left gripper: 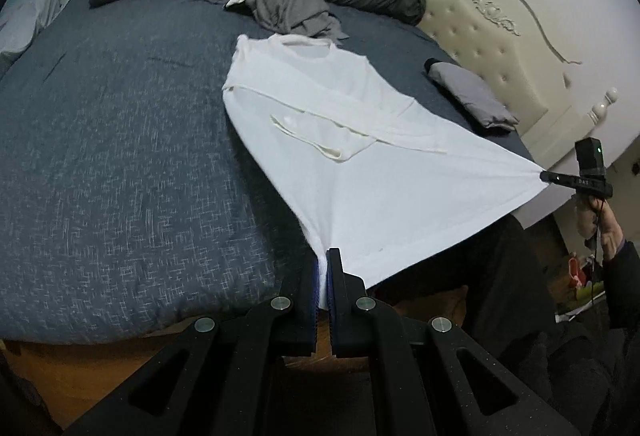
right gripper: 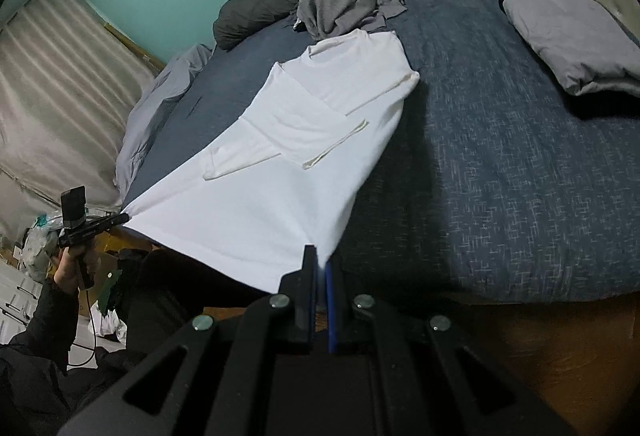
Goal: Fold clothes
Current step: 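Lift the hem with both tools and fold it toward the collar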
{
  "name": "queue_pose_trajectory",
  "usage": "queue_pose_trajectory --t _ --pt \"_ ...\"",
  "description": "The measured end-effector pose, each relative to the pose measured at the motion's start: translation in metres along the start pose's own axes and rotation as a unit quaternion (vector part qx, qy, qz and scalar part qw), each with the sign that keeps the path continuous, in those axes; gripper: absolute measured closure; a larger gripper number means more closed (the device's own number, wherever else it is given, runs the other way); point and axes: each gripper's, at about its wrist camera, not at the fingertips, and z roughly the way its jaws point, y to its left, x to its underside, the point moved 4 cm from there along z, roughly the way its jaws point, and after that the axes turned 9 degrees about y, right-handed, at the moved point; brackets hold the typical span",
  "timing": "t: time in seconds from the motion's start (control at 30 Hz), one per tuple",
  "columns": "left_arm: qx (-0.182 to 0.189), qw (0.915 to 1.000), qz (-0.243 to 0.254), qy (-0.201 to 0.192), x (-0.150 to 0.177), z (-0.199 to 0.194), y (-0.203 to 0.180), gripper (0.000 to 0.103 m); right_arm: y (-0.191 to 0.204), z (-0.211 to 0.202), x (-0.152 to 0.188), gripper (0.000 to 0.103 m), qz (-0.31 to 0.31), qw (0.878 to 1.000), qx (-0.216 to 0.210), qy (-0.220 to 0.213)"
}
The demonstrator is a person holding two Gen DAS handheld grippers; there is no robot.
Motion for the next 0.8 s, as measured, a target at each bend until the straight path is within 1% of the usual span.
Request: queue_pose_trajectory --t 0.07,0.2,0.27,0.37,0.53,0.8 --pt "0.003 1.0000 -0.003 -0.004 -0.004 -0.002 0.003 0.099 0.002 -0.005 -0.005 0.100 0.001 1.000 -0.006 -0.006" --pt "-0.002 0.9998 -0.012 -0.014 -0.027 -0.001 0.012 0.099 0.004 -0.010 -0.024 0.100 0.005 1.000 -0.009 -0.015" --pt "-0.003 0.9998 -0.015 -0.016 -0.038 0.001 0.016 0.099 0.001 -0.007 -0.039 0.100 0.009 1.000 -0.006 -0.014" --pt "-0.006 0.9996 -0.021 -0.016 -0.062 0.010 0.028 0.099 -0.004 0.001 -0.064 0.100 0.018 1.000 -0.003 -0.009" --pt "-0.014 0.9992 -0.031 -0.022 -0.106 0.028 0.049 0.099 -0.020 0.014 -0.110 0.100 0.040 0.999 -0.003 -0.005" --pt "-0.019 0.9987 -0.044 -0.019 -0.201 0.070 0.091 0.099 -0.057 0.043 -0.200 0.100 0.074 0.997 0.006 -0.001"
